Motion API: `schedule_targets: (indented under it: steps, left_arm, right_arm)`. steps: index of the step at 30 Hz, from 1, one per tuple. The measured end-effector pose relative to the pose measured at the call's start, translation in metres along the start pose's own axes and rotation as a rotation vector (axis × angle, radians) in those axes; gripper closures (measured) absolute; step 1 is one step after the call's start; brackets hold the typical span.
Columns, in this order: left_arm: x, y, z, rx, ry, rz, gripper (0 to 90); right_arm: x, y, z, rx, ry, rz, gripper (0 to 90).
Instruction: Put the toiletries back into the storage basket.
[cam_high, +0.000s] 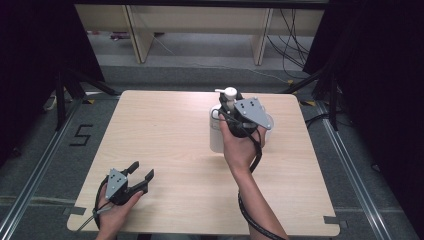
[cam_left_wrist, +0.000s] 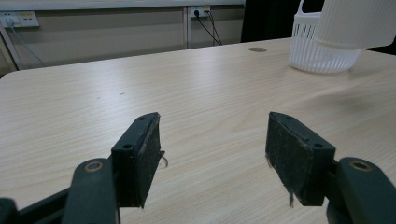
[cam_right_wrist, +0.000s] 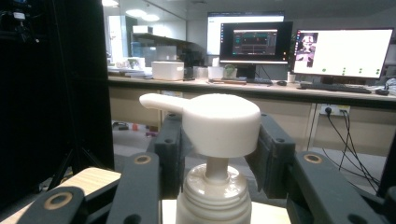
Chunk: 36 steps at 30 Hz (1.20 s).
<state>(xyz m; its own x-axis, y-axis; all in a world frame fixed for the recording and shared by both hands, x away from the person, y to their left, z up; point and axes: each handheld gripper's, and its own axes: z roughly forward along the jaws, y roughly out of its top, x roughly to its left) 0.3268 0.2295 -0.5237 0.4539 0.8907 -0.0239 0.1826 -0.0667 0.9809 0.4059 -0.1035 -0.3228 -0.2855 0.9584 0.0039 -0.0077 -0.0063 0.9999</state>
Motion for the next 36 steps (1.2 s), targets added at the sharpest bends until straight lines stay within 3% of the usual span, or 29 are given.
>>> schedule_targets:
  steps: [4, 7, 10, 13, 15, 17, 36]
  left_arm:
    - [0.000, 0.000, 0.000, 0.000, -0.001, 0.000, 35.1]
    - [0.000, 0.000, 0.000, 0.000, -0.001, 0.000, 35.1]
    - [0.000, 0.000, 0.000, 0.000, -0.001, 0.000, 35.1]
    - [0.000, 0.000, 0.000, 0.001, -0.001, 0.002, 35.0]
    - [0.000, 0.000, 0.000, 0.001, -0.001, 0.001, 35.1]
    - [0.000, 0.000, 0.000, 0.001, -0.001, 0.002, 35.0]
    - [0.000, 0.000, 0.000, 0.001, -0.002, 0.007, 35.0]
  right_arm:
    - [-0.003, 0.001, 0.000, -0.009, -0.009, -0.027, 60.1]
    - [-0.003, 0.002, 0.000, -0.007, -0.008, -0.004, 60.1]
    - [-0.005, 0.003, 0.000, -0.011, -0.013, -0.024, 60.1]
    - [-0.006, 0.004, -0.001, -0.009, -0.015, -0.011, 60.1]
    - [-0.009, 0.005, -0.001, -0.011, -0.025, -0.033, 60.0]
    - [-0.009, 0.005, -0.002, -0.001, -0.017, -0.010, 60.0]
    - [-0.021, 0.008, -0.003, -0.015, -0.048, -0.032, 60.0]
